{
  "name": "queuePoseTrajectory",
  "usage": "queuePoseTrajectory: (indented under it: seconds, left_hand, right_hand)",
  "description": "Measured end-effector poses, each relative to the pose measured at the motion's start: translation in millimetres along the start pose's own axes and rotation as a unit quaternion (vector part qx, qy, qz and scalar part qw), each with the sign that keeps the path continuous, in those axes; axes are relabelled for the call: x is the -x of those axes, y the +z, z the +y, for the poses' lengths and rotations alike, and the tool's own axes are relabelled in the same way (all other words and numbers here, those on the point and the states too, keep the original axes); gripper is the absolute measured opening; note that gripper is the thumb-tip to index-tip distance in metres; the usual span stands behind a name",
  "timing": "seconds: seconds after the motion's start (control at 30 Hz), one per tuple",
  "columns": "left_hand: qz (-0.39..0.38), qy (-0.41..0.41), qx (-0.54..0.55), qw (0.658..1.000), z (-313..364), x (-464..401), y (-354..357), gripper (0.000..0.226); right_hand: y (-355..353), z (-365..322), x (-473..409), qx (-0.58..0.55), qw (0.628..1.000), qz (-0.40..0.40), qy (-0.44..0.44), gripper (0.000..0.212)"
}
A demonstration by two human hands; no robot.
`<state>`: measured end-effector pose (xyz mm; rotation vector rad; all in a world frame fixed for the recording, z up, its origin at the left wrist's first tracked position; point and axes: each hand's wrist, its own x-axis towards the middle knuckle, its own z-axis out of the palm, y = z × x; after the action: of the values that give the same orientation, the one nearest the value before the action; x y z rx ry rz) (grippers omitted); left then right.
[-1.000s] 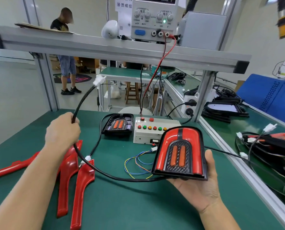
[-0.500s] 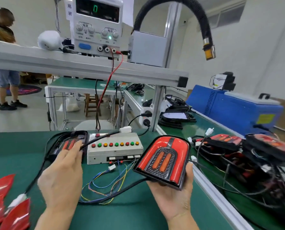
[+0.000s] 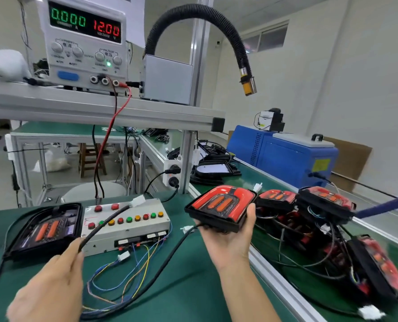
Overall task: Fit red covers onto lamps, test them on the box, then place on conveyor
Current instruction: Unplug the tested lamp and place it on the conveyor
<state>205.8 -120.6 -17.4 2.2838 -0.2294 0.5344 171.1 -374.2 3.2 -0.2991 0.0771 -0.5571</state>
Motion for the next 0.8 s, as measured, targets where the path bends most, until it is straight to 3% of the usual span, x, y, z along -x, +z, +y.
queuePoseTrajectory:
  seconds: [0.03, 0.13, 0.37, 0.63, 0.8]
  left_hand:
    - [-0.024, 0.009, 0.017, 1.000, -2, -3, 0, 0.059]
    - [0.016, 0.032, -0.002, 0.999, -4, -4, 9, 0.032]
    - [-0.022, 0.022, 0.097, 0.995, -3, 0, 15, 0.034]
    - [-0.010, 0.012, 0.068, 0.998, -3, 3, 18, 0.033]
    - [0.010, 0.004, 0.071, 0.997, -3, 4, 20, 0.030]
  right_hand:
    - [5, -1, -4, -0.004, 1.000, -0.006, -0.011, 0.079]
    - [20, -9, -12, -0.006, 1.000, -0.003, -0.019, 0.076]
    - [35, -22, -28, 0.010, 1.000, -0.018, -0.016, 0.078]
    - [28, -21, -28, 0.035, 0.999, -0.035, 0.004, 0.074]
    - [0, -27, -20, 0.066, 0.995, -0.010, 0.068, 0.069]
